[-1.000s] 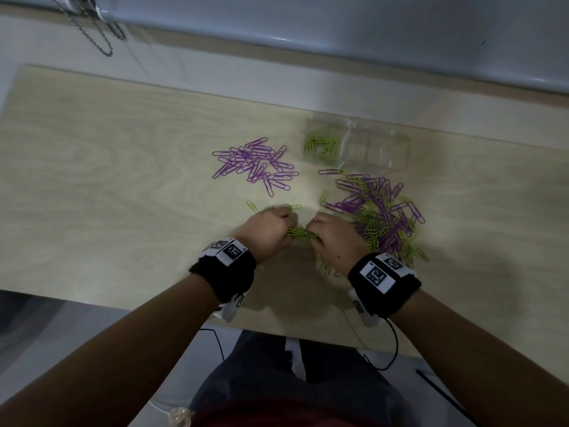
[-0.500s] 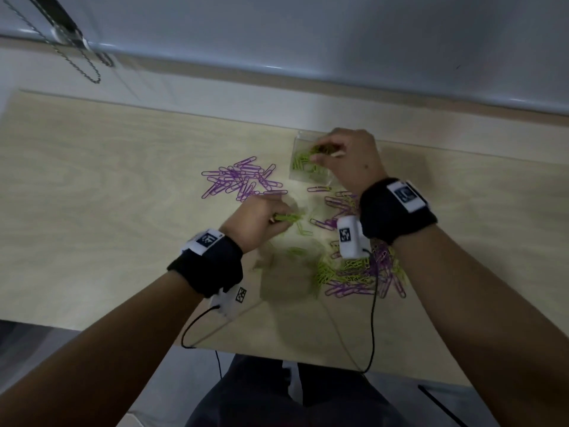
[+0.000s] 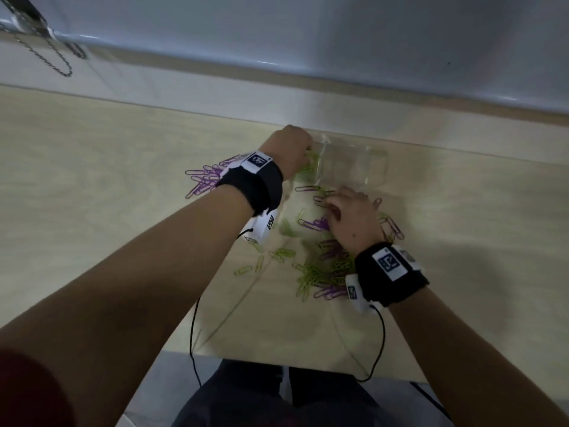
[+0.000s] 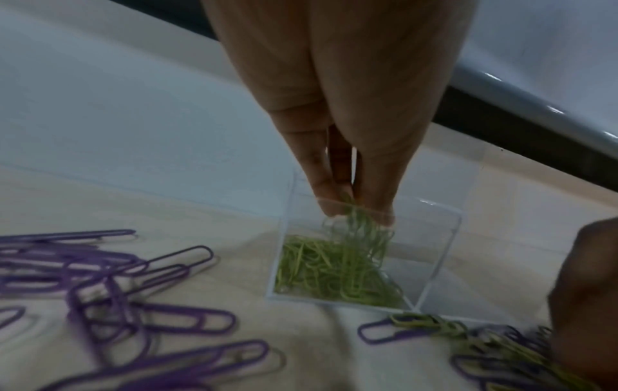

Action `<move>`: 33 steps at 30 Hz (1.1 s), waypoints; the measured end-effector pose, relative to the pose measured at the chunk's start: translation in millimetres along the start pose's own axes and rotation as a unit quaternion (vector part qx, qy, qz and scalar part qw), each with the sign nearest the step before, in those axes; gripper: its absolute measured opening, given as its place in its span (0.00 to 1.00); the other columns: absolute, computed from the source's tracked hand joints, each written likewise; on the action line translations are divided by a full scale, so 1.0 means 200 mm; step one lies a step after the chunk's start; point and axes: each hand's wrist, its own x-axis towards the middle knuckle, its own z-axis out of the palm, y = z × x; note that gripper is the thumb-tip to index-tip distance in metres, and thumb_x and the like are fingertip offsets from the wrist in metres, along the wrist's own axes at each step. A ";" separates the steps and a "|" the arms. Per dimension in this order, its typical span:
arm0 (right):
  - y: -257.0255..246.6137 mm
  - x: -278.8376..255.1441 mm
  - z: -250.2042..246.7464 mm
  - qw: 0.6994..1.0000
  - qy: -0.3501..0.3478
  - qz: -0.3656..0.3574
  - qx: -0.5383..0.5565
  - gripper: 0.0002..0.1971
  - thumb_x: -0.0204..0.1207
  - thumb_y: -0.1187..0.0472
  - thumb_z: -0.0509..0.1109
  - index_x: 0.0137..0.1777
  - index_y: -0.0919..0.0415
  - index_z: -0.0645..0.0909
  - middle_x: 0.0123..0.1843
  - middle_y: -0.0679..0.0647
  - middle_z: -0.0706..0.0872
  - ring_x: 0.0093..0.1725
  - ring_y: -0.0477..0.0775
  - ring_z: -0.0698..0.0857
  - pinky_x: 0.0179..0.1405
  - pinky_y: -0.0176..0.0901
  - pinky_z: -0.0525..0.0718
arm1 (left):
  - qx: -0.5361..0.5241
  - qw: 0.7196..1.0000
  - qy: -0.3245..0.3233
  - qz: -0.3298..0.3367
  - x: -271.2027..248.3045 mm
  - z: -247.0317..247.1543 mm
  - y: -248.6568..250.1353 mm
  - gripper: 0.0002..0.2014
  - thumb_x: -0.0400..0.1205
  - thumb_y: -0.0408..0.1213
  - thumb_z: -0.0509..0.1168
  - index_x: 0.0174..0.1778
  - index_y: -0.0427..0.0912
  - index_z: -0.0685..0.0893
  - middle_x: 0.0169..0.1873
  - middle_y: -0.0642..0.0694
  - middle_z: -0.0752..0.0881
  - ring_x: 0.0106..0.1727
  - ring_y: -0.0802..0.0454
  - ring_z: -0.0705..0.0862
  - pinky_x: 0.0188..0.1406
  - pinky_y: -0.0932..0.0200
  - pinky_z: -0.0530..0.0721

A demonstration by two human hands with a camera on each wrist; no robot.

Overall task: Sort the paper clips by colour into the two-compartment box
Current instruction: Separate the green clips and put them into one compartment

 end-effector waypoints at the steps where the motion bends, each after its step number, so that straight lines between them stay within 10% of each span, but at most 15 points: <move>1: 0.01 -0.02 0.02 1.000 -0.011 0.007 -0.014 0.07 0.75 0.68 0.67 0.47 0.69 0.86 0.51 0.62 0.85 0.50 0.63 0.83 0.50 0.47 0.78 | 0.006 1.000 0.005 -0.001 -0.01 0.01 0.00 0.15 0.80 0.40 0.63 0.60 0.39 0.82 0.59 0.38 0.82 0.59 0.40 0.80 0.54 0.50 0.78; 6: 0.03 -0.03 0.09 0.999 0.002 0.043 -0.020 0.10 0.79 0.64 0.65 0.54 0.67 0.84 0.54 0.60 0.83 0.54 0.62 0.80 0.51 0.49 0.80 | -0.032 0.970 0.224 0.088 -0.24 0.17 -0.02 0.08 0.79 0.39 0.65 0.43 0.38 0.86 0.41 0.42 0.84 0.43 0.42 0.82 0.33 0.50 0.84; 18: 0.00 0.07 0.04 0.977 -0.067 0.200 0.041 0.05 0.72 0.68 0.68 0.37 0.61 0.83 0.44 0.58 0.88 0.47 0.59 0.85 0.50 0.49 0.84 | -0.194 0.958 0.099 -0.189 -0.25 0.41 0.06 0.06 0.78 0.39 0.67 0.43 0.41 0.83 0.47 0.41 0.83 0.48 0.41 0.83 0.46 0.50 0.83; 22: 0.00 0.07 0.02 0.973 -0.107 0.203 0.025 0.02 0.72 0.66 0.72 0.39 0.63 0.83 0.46 0.59 0.87 0.49 0.59 0.84 0.50 0.45 0.81 | -0.161 0.973 0.051 -0.157 -0.32 0.36 0.02 0.07 0.77 0.36 0.65 0.46 0.36 0.81 0.51 0.37 0.79 0.49 0.37 0.81 0.49 0.45 0.83; 33: -0.03 0.10 0.03 0.970 -0.137 0.201 0.005 0.06 0.72 0.67 0.69 0.37 0.67 0.86 0.42 0.58 0.89 0.45 0.56 0.87 0.49 0.47 0.86 | -0.093 0.971 0.204 -0.085 -0.51 0.31 -0.27 0.11 0.75 0.29 0.64 0.54 0.35 0.82 0.53 0.34 0.80 0.54 0.34 0.79 0.47 0.45 0.82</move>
